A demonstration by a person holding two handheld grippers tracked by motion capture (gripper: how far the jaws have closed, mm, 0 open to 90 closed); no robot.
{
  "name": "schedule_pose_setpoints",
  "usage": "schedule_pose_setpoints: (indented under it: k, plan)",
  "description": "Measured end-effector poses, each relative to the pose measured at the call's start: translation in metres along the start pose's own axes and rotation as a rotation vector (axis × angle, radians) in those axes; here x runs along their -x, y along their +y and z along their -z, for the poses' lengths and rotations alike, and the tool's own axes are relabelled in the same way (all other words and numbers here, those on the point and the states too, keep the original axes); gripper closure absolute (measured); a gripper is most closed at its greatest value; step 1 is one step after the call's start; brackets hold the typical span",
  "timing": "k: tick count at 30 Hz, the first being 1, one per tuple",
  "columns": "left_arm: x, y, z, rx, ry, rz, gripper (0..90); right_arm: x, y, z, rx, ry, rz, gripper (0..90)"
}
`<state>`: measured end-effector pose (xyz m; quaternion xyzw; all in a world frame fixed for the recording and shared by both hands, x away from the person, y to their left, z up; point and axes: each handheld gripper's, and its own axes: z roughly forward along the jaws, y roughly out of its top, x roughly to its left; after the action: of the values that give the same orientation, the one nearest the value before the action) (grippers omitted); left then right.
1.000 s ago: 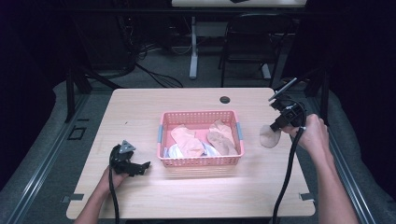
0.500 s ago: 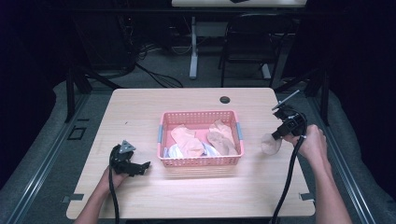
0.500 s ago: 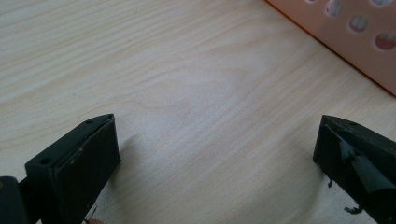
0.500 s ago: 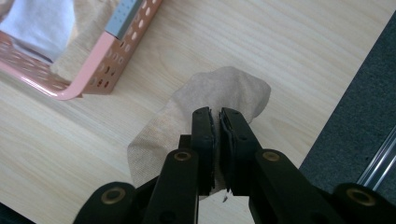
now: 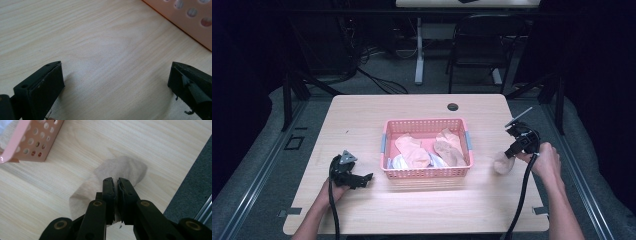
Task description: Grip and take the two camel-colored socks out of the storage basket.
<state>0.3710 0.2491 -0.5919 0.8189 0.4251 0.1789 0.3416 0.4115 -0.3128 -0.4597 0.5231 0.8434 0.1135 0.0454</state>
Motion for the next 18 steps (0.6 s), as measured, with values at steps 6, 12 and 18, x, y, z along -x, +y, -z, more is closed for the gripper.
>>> schedule_pose_setpoints:
  k: [6, 12, 18]
  plan:
    - [0.0, 0.0, 0.0, 0.0, 0.0, 0.0, 0.0, 0.003, -0.002, -0.012, -0.013, 0.02, -0.002, 83.9]
    - [0.0, 0.0, 0.0, 0.0, 0.0, 0.0, 0.0, 0.004, -0.005, -0.03, -0.03, 0.032, -0.022, 83.9]
    - [0.0, 0.0, 0.0, 0.0, 0.0, 0.0, 0.0, 0.005, -0.007, -0.036, -0.06, 0.033, -0.024, 81.1]
